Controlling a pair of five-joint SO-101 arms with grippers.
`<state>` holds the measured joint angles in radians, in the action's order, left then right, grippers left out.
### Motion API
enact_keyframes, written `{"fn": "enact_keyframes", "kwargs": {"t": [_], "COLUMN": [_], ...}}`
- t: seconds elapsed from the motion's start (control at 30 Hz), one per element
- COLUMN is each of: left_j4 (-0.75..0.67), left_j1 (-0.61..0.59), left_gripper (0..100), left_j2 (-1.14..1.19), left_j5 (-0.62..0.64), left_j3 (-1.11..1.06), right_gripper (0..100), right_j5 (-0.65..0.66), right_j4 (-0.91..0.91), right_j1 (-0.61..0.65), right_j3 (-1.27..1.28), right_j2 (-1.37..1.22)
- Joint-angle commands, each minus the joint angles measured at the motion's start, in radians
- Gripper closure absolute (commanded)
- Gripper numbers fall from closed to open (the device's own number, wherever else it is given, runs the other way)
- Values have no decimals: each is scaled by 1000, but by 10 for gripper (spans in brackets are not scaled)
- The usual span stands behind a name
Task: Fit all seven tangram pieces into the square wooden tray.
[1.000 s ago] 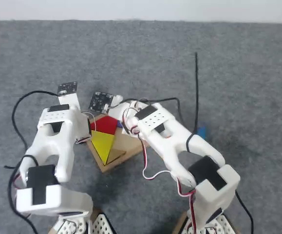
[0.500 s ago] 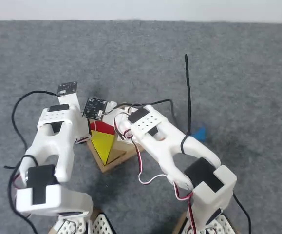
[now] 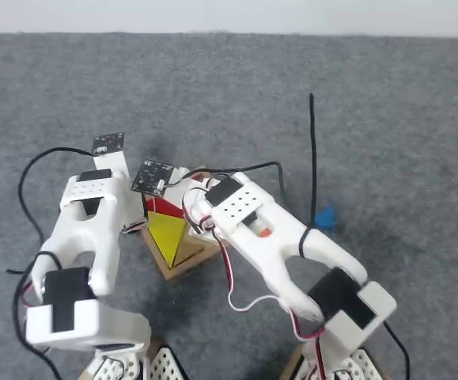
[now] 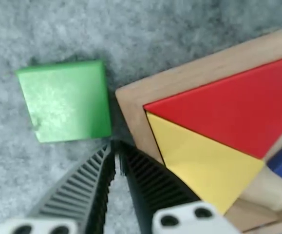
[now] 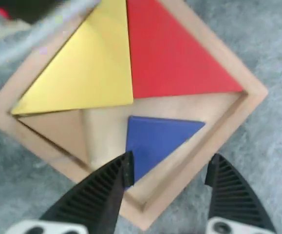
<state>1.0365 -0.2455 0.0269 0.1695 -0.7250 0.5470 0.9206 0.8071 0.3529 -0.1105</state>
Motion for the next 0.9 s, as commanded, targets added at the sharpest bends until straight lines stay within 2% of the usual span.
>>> {"fn": "enact_keyframes", "kwargs": {"t": [0.0, 0.13, 0.37, 0.47, 0.7, 0.87], "left_j4": [8, 8, 8, 8, 8, 9], "left_j1": [-2, -2, -23, -49, -28, 2], "left_gripper": [967, 968, 968, 968, 968, 968], "left_j2": [2, 2, -5, -5, 2, 6], "left_j5": [5, 5, 5, 6, 6, -2], "left_j3": [36, 36, 35, 35, 39, 47], "right_gripper": [744, 743, 745, 745, 743, 743], "right_j5": [-48, -181, -307, -311, -304, -173], "right_j4": [10, 8, -22, 16, 82, 24], "right_j1": [39, 44, 39, 44, 53, 8], "right_j3": [-6, -2, 9, -41, -74, -69], "right_j2": [90, 87, -73, -125, -128, -166]}}
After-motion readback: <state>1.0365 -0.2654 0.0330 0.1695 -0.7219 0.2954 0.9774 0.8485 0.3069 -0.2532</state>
